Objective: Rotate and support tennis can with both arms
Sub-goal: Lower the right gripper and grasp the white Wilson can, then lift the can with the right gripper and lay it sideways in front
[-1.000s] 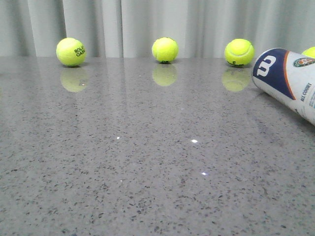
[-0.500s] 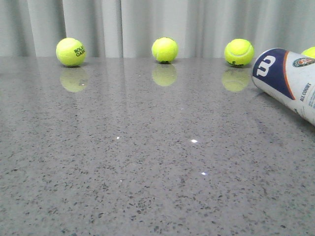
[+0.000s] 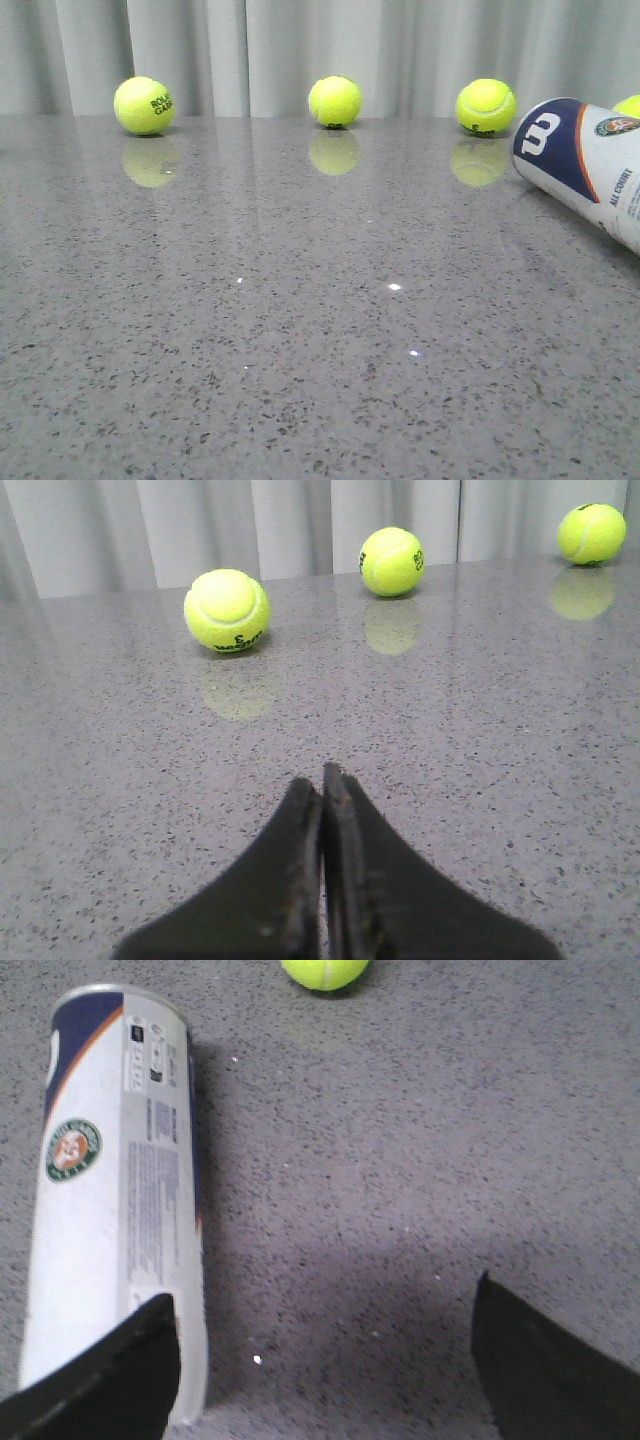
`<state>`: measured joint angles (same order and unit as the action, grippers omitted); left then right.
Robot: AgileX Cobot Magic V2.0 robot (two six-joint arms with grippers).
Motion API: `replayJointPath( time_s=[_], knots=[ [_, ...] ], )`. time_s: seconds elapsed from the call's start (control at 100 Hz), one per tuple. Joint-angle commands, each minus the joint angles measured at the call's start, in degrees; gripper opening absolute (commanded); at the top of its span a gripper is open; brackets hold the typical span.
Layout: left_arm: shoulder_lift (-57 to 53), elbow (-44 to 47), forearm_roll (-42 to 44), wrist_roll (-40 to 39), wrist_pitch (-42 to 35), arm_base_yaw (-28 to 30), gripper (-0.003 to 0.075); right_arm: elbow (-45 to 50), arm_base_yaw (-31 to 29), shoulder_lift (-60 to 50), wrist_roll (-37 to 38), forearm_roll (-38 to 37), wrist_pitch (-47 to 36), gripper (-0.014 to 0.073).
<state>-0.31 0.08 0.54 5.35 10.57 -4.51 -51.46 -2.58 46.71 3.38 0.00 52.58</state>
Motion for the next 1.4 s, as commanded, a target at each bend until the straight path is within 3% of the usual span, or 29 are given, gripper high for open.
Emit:
replayJointPath(
  time_s=[0.0, 0.15, 0.37, 0.85, 0.91, 1.08, 1.23, 1.39],
  knots=[
    [-1.99, 2.51, -0.54, -0.04, -4.88, 0.12, -0.0018, -5.31, 0.01, 3.56, -0.76, 3.48, -1.80, 0.0612],
    [-1.99, 2.51, -0.54, -0.04, -4.88, 0.12, -0.0018, -12.45, 2.03, 12.23, -4.44, 12.28, 3.74, 0.0610],
    [-1.99, 2.51, -0.54, -0.04, -4.88, 0.12, -0.0018, -18.56, 3.93, 24.53, -4.45, 19.34, 9.85, 0.0610],
    [-1.99, 2.51, -0.54, -0.04, -4.88, 0.12, -0.0018, -19.52, 3.93, 42.25, -4.45, 20.06, 8.60, 0.0607],
    [-1.99, 2.51, -0.54, -0.04, -4.88, 0.12, -0.0018, -19.52, 3.93, 42.46, -4.45, 20.06, 8.60, 0.0558],
    [-1.99, 2.51, -0.54, -0.04, -4.88, 0.12, -0.0018, -21.76, 3.93, 42.35, -6.12, 20.06, 10.46, 0.0252],
    [-1.99, 2.51, -0.54, -0.04, -4.88, 0.12, -0.0018, -28.99, 6.61, 42.35, -14.06, 19.73, 14.25, 0.0234],
    [-1.99, 2.51, -0.54, -0.04, -4.88, 0.12, -0.0018, -35.35, 13.22, 42.35, -30.61, 16.35, 12.27, 0.0234]
  ],
)
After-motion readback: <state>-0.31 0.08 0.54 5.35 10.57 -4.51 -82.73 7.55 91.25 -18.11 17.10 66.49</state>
